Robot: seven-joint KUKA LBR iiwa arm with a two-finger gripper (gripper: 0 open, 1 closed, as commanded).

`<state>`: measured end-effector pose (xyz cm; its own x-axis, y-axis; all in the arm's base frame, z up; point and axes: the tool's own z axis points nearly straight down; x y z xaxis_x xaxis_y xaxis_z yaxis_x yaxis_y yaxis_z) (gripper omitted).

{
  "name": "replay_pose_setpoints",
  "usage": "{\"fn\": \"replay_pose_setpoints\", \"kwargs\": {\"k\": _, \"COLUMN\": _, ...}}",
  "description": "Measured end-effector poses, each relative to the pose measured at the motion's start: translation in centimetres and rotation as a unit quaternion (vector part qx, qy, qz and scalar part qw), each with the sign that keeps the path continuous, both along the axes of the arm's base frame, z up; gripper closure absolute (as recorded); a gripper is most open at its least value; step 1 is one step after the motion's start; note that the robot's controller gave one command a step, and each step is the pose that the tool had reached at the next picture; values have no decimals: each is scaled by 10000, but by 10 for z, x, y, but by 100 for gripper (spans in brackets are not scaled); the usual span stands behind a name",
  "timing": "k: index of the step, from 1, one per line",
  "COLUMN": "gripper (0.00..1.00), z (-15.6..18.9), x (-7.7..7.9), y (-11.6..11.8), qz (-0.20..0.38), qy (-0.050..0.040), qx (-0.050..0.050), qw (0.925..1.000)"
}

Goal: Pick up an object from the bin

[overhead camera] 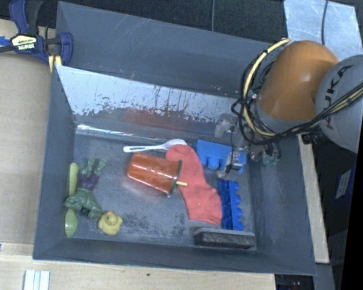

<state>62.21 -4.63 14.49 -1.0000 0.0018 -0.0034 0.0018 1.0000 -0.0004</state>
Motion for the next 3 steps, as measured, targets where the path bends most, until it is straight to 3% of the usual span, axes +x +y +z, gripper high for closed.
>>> {"fn": "replay_pose_setpoints", "kwargs": {"k": 1, "gripper": 0, "z": -32, "x": -9, "y": 31, "qz": -120, "qy": 23, "qx": 5, "qw": 9999}}
{"fn": "replay_pose_setpoints", "kwargs": {"k": 2, "gripper": 0, "z": -27, "x": -12, "y": 56, "qz": -813, "qy": -19, "qx": -1, "qw": 9967}}
{"fn": "replay_pose_setpoints", "kwargs": {"k": 3, "gripper": 0, "z": -44, "x": -9, "y": 60, "qz": -858, "qy": -49, "qx": 6, "qw": 9963}}
